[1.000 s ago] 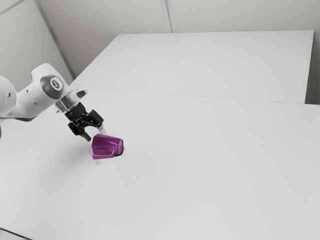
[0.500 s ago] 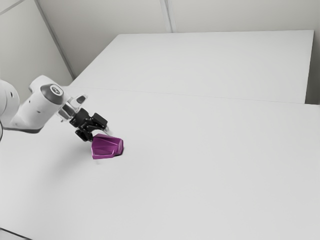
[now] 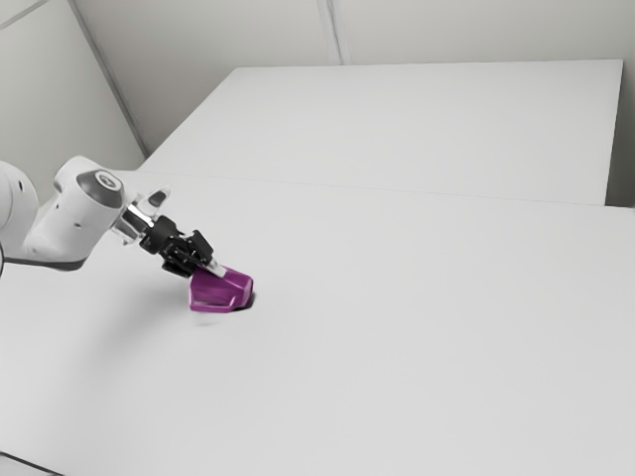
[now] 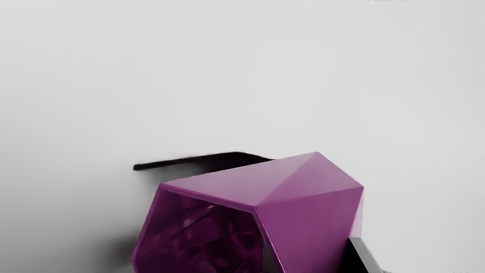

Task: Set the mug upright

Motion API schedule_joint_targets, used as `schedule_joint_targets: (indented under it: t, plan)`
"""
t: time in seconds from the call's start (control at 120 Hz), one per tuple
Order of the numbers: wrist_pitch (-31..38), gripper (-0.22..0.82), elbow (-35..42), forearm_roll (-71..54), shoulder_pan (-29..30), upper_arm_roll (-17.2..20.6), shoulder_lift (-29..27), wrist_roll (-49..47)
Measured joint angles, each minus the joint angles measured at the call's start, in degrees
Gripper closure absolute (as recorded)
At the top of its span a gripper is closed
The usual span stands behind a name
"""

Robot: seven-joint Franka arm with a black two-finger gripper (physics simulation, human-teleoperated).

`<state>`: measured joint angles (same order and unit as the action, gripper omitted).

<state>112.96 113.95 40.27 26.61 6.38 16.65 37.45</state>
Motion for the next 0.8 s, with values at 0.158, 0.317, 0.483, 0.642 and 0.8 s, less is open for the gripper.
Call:
schedule_joint_targets:
  t: [0.158, 0.317, 0.483, 0.642, 0.8]
  plan:
    - [-0.1, 0.72, 0.8, 0.1, -0.3, 0.3, -2.9, 1.1]
    - [1.3, 0.74, 2.2, -1.0, -0.8, 1.9, -6.8, 1.9]
    - [1.7, 0.76, 2.1, -7.1, -2.7, 2.3, -11.0, 1.2]
    - [0.4, 0.77, 1.7, -17.1, -7.7, 2.2, -14.0, -3.0]
    - [-0.4, 0.78, 2.1, -24.8, -13.5, 1.8, -16.3, -8.6]
